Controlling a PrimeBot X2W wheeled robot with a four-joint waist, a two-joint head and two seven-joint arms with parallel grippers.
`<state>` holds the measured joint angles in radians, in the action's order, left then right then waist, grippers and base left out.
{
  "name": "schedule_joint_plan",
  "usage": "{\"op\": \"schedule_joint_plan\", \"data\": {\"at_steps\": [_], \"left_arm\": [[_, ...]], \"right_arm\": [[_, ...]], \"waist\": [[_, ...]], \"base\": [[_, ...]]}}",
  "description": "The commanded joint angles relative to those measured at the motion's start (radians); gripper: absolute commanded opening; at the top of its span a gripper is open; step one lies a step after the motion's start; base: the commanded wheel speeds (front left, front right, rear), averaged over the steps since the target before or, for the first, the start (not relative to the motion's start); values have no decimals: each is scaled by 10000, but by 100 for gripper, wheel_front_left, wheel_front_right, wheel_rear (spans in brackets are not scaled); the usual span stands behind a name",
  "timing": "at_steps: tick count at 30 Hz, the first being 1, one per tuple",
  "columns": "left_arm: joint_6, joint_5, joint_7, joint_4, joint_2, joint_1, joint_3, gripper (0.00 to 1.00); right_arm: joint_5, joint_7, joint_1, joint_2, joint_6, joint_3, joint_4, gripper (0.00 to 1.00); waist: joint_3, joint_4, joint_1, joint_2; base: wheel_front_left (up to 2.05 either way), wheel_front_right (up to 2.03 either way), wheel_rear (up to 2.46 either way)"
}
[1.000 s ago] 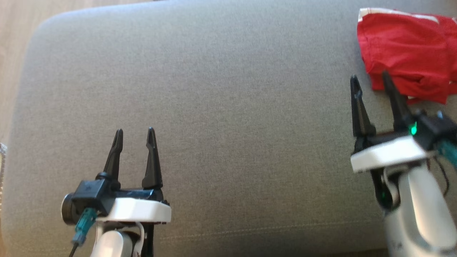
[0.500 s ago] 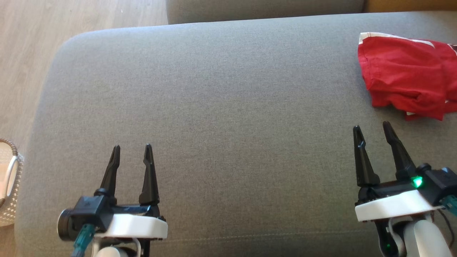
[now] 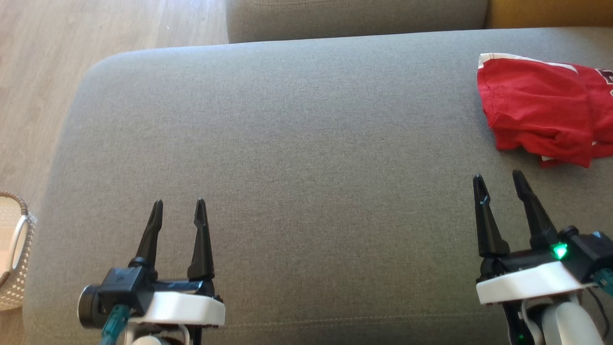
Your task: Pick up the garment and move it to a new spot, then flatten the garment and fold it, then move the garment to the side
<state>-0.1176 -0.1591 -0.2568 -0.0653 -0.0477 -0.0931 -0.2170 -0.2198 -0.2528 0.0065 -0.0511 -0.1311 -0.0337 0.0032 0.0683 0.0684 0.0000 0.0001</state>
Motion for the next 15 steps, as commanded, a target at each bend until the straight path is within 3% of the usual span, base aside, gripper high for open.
{"op": "schedule_joint_plan", "data": {"at_steps": [1, 5, 6, 10, 15], "left_arm": [[-67, 128, -49, -301, -26, 181, 298, 100], [-163, 275, -49, -208, -26, 157, 285, 100], [-176, 347, -49, -196, -26, 170, 281, 0], [-144, 249, 14, 695, 11, -208, -16, 0], [-89, -383, 99, 669, -28, -184, 59, 0]], "right_arm": [[-68, -89, -48, 8, 4, 235, -378, 100], [-73, -89, -37, 8, 4, 239, -426, 100], [-77, -89, -53, 8, 4, 242, -466, 0], [-18, 21, 347, 6, 0, 64, 572, 0], [-613, 118, 322, -29, 0, 85, 601, 0]], "waist": [[-19, 0, 0, -1], [-24, -12, 0, -1], [-16, -22, 0, -1], [-22, -20, 0, -1], [-45, -47, 0, -1]], "base": [[0, 0, 0], [0, 0, 0], [0, 0, 0], [0, 0, 0], [0, 0, 0]]}}
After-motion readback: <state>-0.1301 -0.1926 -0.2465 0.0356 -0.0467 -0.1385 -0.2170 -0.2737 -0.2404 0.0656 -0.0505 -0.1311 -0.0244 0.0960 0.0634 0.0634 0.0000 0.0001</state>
